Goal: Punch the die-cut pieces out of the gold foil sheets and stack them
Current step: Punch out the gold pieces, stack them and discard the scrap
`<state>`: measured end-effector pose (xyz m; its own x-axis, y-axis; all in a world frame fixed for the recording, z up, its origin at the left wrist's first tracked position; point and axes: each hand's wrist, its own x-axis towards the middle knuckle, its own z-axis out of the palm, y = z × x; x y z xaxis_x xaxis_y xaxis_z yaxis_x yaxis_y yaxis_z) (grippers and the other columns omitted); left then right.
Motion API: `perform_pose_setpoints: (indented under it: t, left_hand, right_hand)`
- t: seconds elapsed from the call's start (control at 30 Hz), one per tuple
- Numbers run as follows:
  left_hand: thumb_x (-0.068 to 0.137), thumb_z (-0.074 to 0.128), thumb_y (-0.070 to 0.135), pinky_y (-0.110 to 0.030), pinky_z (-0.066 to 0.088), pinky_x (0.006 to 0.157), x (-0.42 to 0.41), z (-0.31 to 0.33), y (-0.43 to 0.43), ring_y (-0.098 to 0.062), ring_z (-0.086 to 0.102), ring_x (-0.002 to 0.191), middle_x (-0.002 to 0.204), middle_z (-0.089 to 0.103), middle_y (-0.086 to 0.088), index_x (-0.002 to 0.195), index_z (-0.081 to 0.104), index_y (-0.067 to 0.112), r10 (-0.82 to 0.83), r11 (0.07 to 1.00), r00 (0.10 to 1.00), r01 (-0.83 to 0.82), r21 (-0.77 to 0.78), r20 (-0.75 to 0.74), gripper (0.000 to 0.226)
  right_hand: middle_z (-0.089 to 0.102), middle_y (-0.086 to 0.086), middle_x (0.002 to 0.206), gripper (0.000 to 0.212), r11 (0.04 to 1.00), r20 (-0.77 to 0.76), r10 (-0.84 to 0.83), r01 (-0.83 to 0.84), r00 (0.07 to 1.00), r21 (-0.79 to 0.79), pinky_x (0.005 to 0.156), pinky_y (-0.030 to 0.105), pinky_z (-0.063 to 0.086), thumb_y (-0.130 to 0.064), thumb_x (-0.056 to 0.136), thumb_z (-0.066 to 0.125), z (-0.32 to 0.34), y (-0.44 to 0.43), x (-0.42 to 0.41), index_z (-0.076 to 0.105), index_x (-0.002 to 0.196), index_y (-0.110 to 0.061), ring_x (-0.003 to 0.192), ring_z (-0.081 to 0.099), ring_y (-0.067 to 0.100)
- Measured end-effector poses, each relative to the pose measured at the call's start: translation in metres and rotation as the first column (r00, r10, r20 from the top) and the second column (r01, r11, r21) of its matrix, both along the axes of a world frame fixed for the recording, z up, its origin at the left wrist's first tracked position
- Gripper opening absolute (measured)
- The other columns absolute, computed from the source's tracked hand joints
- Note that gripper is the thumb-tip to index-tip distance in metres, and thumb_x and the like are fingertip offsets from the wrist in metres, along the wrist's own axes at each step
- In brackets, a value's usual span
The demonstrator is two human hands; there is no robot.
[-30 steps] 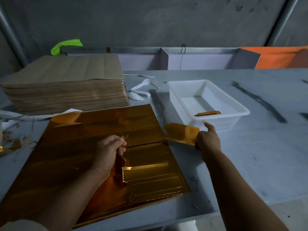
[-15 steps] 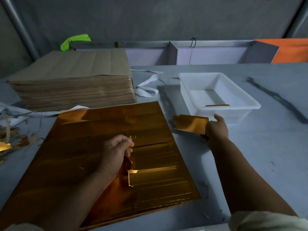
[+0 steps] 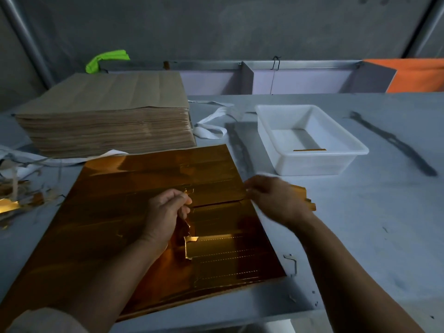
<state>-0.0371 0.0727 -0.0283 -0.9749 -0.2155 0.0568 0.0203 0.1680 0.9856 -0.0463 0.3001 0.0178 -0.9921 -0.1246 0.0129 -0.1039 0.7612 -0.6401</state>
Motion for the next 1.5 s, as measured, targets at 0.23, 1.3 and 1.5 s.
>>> perform_pose_setpoints:
  t: [0.23,1.3,1.5]
  left_hand:
    - [0.095,0.052,0.007,-0.028,0.042,0.065,0.000,0.001,-0.004,-0.008,0.053,0.057,0.060,0.057,0.000,0.076,0.065,0.006,0.036,0.997,0.999,-0.036,0.070,-0.003,0.023]
    - [0.050,0.025,0.106,-0.010,-0.042,0.086,0.066,0.000,-0.039,0.010,-0.057,0.112,0.130,-0.059,0.026,0.142,-0.036,0.037,-0.497,0.015,0.764,0.482,-0.876,0.412,0.129]
    - [0.049,0.022,0.108,-0.014,-0.041,0.092,0.064,-0.002,-0.039,0.007,-0.054,0.119,0.131,-0.059,0.024,0.141,-0.037,0.034,-0.488,0.004,0.767,0.480,-0.877,0.417,0.132]
  right_hand:
    - [0.060,-0.006,0.098,0.021,0.805,0.286,0.529,-0.579,0.799,0.127,0.076,0.025,0.045,-0.023,0.100,0.049,0.015,-0.070,0.029,0.059,0.119,-0.018,0.093,0.056,0.012]
    - [0.063,0.002,0.089,0.013,0.902,0.329,0.432,-0.408,0.840,-0.143,0.072,0.028,0.041,-0.014,0.097,0.056,-0.003,-0.053,0.011,0.067,0.090,-0.015,0.082,0.056,0.014]
    - [0.066,0.001,0.095,0.014,0.924,0.358,0.282,-0.152,0.890,-0.351,0.068,0.029,0.042,-0.027,0.097,0.054,-0.005,-0.039,0.002,0.065,0.089,-0.023,0.088,0.062,0.018]
